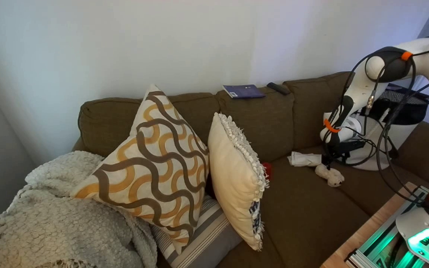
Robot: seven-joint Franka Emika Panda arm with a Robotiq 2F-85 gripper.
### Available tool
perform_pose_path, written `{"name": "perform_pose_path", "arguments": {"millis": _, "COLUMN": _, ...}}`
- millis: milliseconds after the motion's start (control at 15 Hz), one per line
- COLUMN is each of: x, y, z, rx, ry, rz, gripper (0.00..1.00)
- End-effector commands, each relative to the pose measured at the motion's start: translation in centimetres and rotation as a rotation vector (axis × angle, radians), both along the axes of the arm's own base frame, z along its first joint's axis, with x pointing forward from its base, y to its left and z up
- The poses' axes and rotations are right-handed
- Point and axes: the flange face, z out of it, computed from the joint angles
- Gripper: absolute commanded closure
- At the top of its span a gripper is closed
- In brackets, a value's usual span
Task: Pick up the white toy and put it on the top middle brown cushion on the couch
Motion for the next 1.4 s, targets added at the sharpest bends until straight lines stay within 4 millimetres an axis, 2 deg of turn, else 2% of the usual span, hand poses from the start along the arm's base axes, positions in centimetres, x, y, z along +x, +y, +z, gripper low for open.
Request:
{"name": "perform_pose_path", "arguments": {"millis": 0, "x": 1.7, "y": -1.1, "z": -4.7, "rx": -0.084, "ry": 0.03, "rz": 0.097, "gripper": 0.0}}
{"name": "perform_pose_path", "arguments": {"millis": 133, "x": 2.4, "y": -0.5, "z": -5.8, "rx": -0.075, "ry": 0.065, "rz": 0.166, "gripper": 0.0}}
{"name": "perform_pose_path", "arguments": {"millis": 200, "x": 1.6, "y": -0.5, "z": -4.4, "rx": -0.055, "ry": 0.037, "rz": 0.1, "gripper": 0.0}}
{"name": "perform_pose_path", "arguments": {"millis": 400, "x": 2.4, "y": 0.2, "z": -5.7, "rx": -0.066, "ry": 0.045, "rz": 0.143, "gripper": 0.0}}
{"name": "perform_pose_path", "arguments": {"millis": 667, "x": 3.0, "y": -0.3, "z": -7.0, "rx": -0.063, "ry": 0.022, "rz": 0.192, "gripper": 0.0}}
{"name": "perform_pose_path", "arguments": {"millis": 1000, "x": 3.0, "y": 0.1, "z": -8.8, "rx": 0.009, "ry": 0.04, "rz": 0.238, "gripper": 0.01}}
{"name": "perform_pose_path", "arguments": {"millis": 1067, "x": 3.0, "y": 0.3, "z": -9.4, "rx": 0.016, "ry": 0.044, "rz": 0.245, "gripper": 0.08}}
{"name": "perform_pose_path", "arguments": {"millis": 1133, "x": 3.0, "y": 0.3, "z": -9.7, "rx": 0.023, "ry": 0.051, "rz": 0.25, "gripper": 0.26}}
{"name": "perform_pose_path", "arguments": {"millis": 1200, "x": 3.0, "y": 0.2, "z": -10.1, "rx": 0.025, "ry": 0.055, "rz": 0.252, "gripper": 0.31}}
{"name": "perform_pose_path", "arguments": {"millis": 1333, "x": 3.1, "y": 0.2, "z": -10.5, "rx": 0.024, "ry": 0.056, "rz": 0.258, "gripper": 0.49}}
